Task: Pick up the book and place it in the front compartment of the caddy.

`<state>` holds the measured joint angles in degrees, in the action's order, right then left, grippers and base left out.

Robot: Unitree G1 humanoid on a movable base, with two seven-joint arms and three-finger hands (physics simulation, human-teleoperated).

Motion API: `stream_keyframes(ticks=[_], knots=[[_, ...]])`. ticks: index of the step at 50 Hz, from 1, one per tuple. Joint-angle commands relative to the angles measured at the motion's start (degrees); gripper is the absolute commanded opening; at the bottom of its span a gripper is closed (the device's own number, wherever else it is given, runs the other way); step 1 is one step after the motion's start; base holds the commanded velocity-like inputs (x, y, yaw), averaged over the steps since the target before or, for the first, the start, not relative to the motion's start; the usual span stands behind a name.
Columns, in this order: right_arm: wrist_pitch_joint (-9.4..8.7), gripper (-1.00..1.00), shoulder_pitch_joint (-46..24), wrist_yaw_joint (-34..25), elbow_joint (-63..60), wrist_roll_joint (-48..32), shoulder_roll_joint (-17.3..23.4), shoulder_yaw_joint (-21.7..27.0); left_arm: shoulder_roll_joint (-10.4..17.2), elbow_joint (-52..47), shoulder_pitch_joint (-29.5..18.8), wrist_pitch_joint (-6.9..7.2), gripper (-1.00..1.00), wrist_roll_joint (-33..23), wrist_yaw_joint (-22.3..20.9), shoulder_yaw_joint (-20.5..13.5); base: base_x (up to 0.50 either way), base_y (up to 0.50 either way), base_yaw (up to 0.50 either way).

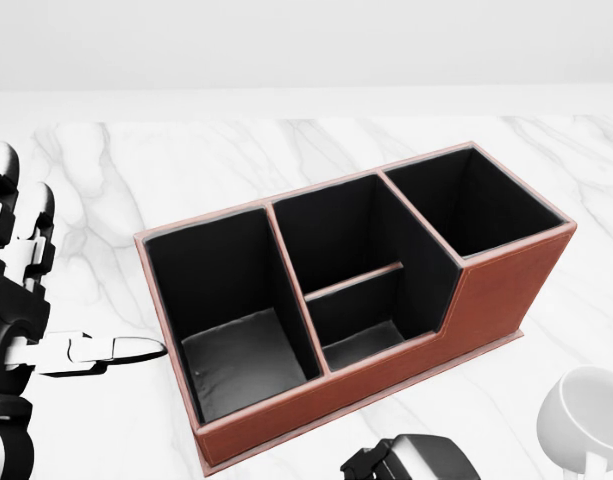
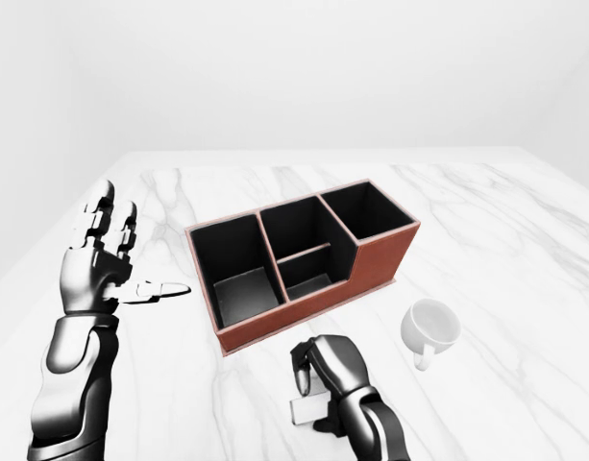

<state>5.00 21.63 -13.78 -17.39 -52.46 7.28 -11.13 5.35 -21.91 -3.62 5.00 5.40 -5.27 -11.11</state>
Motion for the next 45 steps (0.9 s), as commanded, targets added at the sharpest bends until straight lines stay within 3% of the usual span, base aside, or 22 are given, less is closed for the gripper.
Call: stream_keyframes(ticks=[1,38,45], knots=[[0.00,-1.00,0.89,-3.02,-5.23,0.73,-0.41,1.02,0.03,0.06,0.00,0.00,0.96,-0.01,0.05,-0.05,0.00,0.00,0.00],[-0.01,-1.00,-8.30,-19.68,-22.49,0.50,-3.67,6.61,0.14,0.62,-0.30,0.00,0.96,0.02,0.23,-0.12,0.00,0.00,0.00],[-1.49,-1.00,-11.22,-22.42,-23.96,0.40,-3.95,8.04,0.18,0.44,-0.30,0.00,0.96,0.08,0.21,-0.16,0.00,0.00,0.00]])
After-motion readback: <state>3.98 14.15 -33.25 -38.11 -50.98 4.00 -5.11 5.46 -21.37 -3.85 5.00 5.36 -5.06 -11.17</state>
